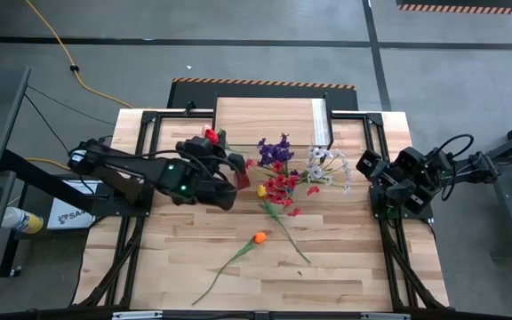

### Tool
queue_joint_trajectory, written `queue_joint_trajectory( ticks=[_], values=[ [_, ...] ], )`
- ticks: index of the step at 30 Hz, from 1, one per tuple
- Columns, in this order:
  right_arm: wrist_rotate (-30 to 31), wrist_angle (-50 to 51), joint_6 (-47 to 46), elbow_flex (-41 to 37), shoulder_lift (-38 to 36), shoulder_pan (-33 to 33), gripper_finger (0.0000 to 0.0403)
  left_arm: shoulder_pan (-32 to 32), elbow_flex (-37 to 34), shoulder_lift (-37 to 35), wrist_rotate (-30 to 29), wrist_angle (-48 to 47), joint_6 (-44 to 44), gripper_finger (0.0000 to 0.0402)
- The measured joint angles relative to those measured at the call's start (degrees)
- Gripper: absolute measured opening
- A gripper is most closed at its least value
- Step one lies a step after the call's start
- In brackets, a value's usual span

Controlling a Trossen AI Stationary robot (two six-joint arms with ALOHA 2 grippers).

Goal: Pick and place flowers into a vace then onto a shelf
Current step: Put the red flower into the red vase

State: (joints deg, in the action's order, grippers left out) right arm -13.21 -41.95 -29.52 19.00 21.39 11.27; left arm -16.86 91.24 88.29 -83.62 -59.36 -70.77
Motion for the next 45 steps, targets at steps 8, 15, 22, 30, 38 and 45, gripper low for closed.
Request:
queue_joint_trajectory(
  ticks=[8, 15, 22, 30, 38, 45],
  values=[
    [0.0, 0.2, 0.0, 0.0, 0.0, 0.0, 0.0206, -0.8, 3.4, -0.1, 7.0, -0.2, 4.9, 0.0029],
    [0.0, 0.2, 0.0, 0.0, 0.0, 0.0, 0.0206, -0.8, 3.5, 0.0, 10.3, -0.3, 6.1, 0.0027],
    [0.0, 0.3, 0.0, 0.0, 0.0, 0.0, 0.0206, -0.8, 5.5, 0.0, 12.8, -0.4, 7.7, 0.0027],
    [0.0, 0.4, 0.0, 0.0, 0.0, 0.0, 0.0205, -0.8, 9.4, 0.0, 15.5, -0.8, 11.8, 0.0034],
    [0.0, 0.6, 0.0, 0.0, 0.0, 0.0, 0.0205, -0.8, 10.0, -0.1, 19.1, -0.8, 13.5, 0.0026],
    [0.0, 0.6, 0.0, 0.0, 0.0, 0.0, 0.0204, -0.8, 10.0, -0.1, 20.9, -2.7, 13.5, 0.0032]
  ],
)
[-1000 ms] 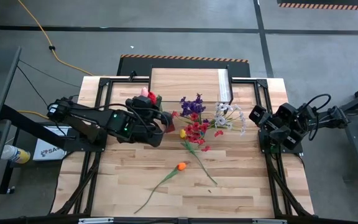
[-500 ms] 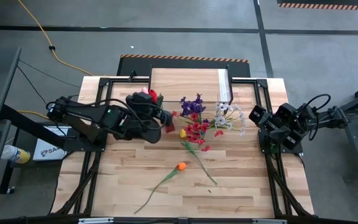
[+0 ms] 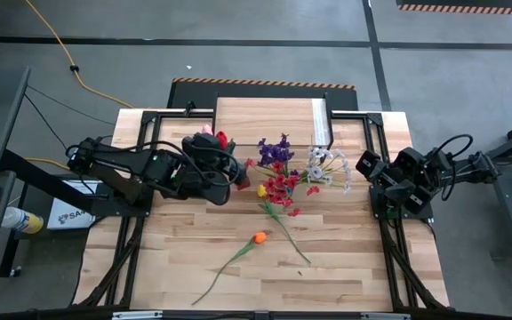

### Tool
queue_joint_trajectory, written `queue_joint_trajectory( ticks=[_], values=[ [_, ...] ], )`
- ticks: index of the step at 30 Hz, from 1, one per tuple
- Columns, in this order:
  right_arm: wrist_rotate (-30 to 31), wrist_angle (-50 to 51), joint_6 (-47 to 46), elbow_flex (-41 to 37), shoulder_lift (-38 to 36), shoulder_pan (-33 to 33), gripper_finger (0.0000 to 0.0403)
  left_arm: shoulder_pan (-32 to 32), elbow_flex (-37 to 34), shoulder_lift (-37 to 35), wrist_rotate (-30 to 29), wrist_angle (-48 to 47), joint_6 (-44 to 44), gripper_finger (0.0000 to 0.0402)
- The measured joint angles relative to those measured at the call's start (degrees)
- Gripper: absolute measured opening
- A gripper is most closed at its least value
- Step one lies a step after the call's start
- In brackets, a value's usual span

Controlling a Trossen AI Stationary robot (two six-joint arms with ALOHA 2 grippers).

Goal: Pick and place flowers into a vace then onto a shelf
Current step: Put the red flower into the red vase

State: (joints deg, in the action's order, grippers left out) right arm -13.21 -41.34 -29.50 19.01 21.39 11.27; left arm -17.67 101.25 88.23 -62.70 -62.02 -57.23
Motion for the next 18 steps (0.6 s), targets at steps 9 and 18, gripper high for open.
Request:
queue_joint_trajectory(
  ticks=[9, 18],
  values=[
    [0.0, 0.0, 0.0, 0.0, 0.0, 0.0, 0.0205, 0.0, 0.0, -0.9, 0.2, -3.2, -0.8, 0.0036],
    [0.0, 0.3, 0.0, 0.0, 0.0, 0.0, 0.0205, 0.0, 0.0, -1.3, -0.8, -5.7, -1.6, 0.0027]
  ],
)
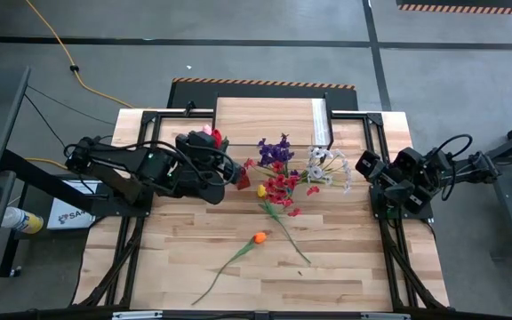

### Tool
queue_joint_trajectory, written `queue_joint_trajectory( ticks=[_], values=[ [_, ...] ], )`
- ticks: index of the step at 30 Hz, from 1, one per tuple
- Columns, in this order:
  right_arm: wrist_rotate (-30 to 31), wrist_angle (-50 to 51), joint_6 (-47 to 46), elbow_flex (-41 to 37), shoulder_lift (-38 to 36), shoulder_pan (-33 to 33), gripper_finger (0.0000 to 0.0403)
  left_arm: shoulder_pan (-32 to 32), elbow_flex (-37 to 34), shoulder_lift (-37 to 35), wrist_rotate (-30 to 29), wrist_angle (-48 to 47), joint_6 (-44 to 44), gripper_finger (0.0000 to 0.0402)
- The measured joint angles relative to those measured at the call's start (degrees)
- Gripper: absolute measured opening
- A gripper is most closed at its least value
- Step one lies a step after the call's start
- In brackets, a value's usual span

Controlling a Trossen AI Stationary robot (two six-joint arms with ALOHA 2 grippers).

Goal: Pick and place flowers into a vace then onto a shelf
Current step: Put the red flower into the red vase

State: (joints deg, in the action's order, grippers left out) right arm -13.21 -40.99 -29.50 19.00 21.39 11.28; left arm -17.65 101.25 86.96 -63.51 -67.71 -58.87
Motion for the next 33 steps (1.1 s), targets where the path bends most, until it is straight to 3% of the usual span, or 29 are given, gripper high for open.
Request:
queue_joint_trajectory(
  ticks=[5, 13, 19, 27, 33],
  values=[
    [0.0, 0.1, 0.0, 0.0, 0.0, 0.0, 0.0206, 0.0, 0.0, 0.0, -0.4, -0.4, -1.2, 0.0041],
    [0.0, 0.0, 0.0, 0.0, 0.0, 0.0, 0.0206, 0.0, 0.0, 0.0, -2.5, -1.5, -1.4, 0.0027],
    [0.0, 0.1, 0.0, 0.0, 0.0, 0.0, 0.0206, 0.0, 0.0, 0.8, -4.7, -1.6, -2.9, 0.0049],
    [0.0, 0.1, 0.0, 0.0, 0.0, 0.0, 0.0206, 0.1, -0.1, 3.2, -6.4, -2.6, -3.3, 0.0027],
    [0.0, 0.1, 0.0, 0.0, 0.0, 0.0, 0.0204, 2.2, -0.1, 4.2, -4.9, -3.3, -5.9, 0.0057]
  ],
)
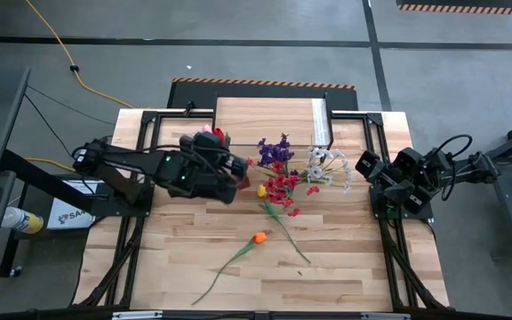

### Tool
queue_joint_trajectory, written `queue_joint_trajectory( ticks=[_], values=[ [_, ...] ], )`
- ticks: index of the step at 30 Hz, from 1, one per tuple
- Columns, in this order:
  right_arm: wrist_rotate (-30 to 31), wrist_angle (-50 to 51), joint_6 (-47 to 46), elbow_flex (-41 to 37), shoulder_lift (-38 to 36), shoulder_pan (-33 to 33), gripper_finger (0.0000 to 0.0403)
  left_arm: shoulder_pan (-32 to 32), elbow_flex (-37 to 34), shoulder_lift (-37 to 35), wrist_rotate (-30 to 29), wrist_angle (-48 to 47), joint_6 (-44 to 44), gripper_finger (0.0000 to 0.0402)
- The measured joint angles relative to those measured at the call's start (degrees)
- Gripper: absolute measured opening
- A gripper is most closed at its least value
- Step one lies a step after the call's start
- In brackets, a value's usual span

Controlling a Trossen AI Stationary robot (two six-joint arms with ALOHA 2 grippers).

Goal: Pick and place flowers into a vace then onto a shelf
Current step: Put the red flower into the red vase

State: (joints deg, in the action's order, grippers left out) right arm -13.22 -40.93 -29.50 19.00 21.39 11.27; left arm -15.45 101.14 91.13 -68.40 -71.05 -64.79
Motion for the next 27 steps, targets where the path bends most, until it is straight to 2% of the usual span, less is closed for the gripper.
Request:
queue_joint_trajectory(
  ticks=[5, 9, 18, 27],
  values=[
    [-0.3, 0.0, 0.0, 0.0, 0.0, 0.0, 0.0206, 1.7, 0.0, 0.6, 3.5, 0.2, 0.0, 0.0041],
    [-0.3, 0.5, 0.0, 0.0, 0.0, 0.0, 0.0204, 1.6, 0.0, 0.8, 3.4, 0.2, 0.1, 0.0029],
    [-0.3, 1.1, 0.0, 0.0, 0.0, 0.0, 0.0205, 1.6, 0.0, 1.0, 5.1, 0.2, 0.0, 0.0082],
    [-0.2, 1.1, 0.0, 0.0, 0.0, 0.0, 0.0205, 1.6, 0.0, 1.0, 7.7, 0.2, 0.2, 0.0083]
  ],
)
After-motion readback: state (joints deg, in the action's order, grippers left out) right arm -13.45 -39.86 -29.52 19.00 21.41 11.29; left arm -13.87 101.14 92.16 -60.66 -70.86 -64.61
